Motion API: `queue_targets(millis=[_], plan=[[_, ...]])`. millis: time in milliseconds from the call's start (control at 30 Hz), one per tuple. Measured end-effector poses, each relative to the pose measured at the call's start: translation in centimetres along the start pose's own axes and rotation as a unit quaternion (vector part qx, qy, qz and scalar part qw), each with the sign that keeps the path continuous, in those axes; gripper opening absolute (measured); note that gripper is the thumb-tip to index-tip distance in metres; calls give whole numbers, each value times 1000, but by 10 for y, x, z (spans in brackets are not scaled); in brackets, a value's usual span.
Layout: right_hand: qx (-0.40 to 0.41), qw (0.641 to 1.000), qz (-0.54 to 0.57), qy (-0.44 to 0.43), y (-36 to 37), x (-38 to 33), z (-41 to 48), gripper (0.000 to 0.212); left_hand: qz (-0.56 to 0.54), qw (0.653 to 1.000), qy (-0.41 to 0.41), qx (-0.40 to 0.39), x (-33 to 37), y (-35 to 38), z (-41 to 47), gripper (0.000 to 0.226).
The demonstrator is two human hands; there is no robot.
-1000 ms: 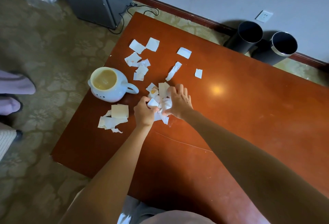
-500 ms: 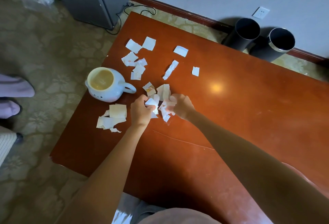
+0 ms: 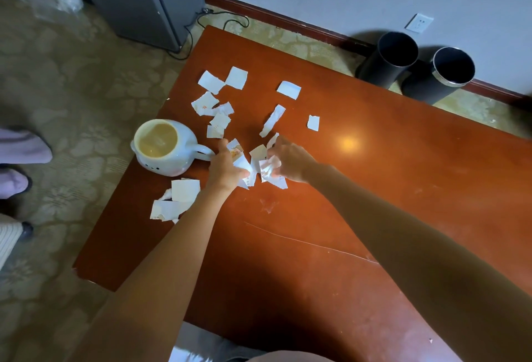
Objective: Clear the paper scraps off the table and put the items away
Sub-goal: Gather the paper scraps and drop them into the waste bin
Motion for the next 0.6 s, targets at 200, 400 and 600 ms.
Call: queue_targets(millis=[200,400,600], plan=[[40,999,23,3,6,-7,16,72,26,999,41,-9,3,6,0,49],[28,1000,-4,5,9,-7,24,76,44,998,50,-8,2,8,1,43],[13,1000,3,22,13,-10,20,57,44,998,-18,-46,-6,12,-1,42]])
Point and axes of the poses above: each hand's wrist, its own z-axis towards the middle knuckle, its own y-axis out of the palm, x = y × z, the point moved 7 cm from there along z, towards the middle knuckle, and after that the axes turned 9 degrees about x, right-handed, at the moved point
